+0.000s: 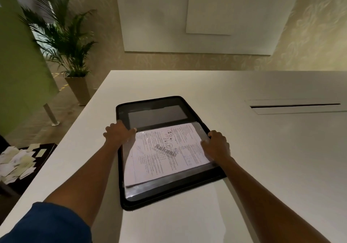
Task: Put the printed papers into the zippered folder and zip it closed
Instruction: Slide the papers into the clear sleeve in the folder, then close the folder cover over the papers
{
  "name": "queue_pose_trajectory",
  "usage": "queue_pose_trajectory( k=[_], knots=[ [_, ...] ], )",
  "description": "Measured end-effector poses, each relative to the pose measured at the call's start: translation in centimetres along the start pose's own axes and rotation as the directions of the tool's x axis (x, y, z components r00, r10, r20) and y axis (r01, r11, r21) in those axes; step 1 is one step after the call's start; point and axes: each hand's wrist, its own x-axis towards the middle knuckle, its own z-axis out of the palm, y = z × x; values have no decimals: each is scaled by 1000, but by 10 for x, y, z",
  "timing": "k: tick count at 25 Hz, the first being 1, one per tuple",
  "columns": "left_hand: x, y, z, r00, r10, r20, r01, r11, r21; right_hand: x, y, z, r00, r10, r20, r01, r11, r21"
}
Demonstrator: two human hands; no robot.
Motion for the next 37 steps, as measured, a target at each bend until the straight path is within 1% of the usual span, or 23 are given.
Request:
queue_pose_trajectory(
  k=[2, 3, 5, 7, 9, 11, 17, 20, 24, 26, 28, 30, 32, 35, 37],
  knots=[
    [11, -1, -3, 997, -71, 9, 72, 993, -90, -3, 2, 2, 1000, -22, 11, 22, 1000, -1],
    [16, -3, -4, 994, -108, 26, 110, 977, -181, -4, 3, 2, 999, -26, 19, 26, 1000, 9],
    [25, -9, -6, 980, -182, 75, 197, 895, -401, -6, 5, 3, 999, -28, 21, 27, 999, 19],
    [30, -14, -7, 968, -222, 120, 251, 801, -543, -7, 7, 4, 1000, -26, 12, 26, 999, 19],
    [30, -18, -7, 970, -205, 133, 243, 748, -617, -7, 7, 6, 1000, -25, 5, 25, 999, 21],
    [25, -20, -6, 980, -167, 111, 198, 713, -673, -7, 6, 7, 999, -33, -2, 33, 999, 26],
    [-2, -23, -6, 996, -86, -16, 40, 616, -787, -6, 7, 2, 998, -59, 15, 58, 996, 66],
    [-21, -22, -4, 989, -75, -124, -45, 648, -760, -4, 7, -1, 997, -70, 32, 67, 994, 86],
    [-42, -18, 4, 961, -160, -228, -70, 652, -755, 3, 7, -3, 993, -104, 57, 97, 989, 112],
    [-50, -16, 8, 939, -210, -271, -69, 657, -751, 9, 5, -3, 988, -135, 72, 128, 987, 97],
    [-57, -13, 12, 915, -266, -302, -56, 660, -750, 15, 2, -1, 982, -180, 58, 177, 983, 45],
    [-66, -8, 15, 892, -315, -324, -49, 646, -761, 19, -2, 1, 980, -198, 20, 199, 979, -51],
    [-74, -3, 18, 865, -355, -356, -56, 635, -771, 21, -4, 1, 984, -178, -11, 175, 977, -124],
    [-87, 3, 23, 833, -406, -376, -44, 628, -777, 21, -2, -3, 994, -110, -23, 108, 989, -100],
    [-95, 8, 25, 825, -422, -375, -36, 623, -781, 20, 1, -5, 999, -16, -35, 14, 997, -70]
  ],
)
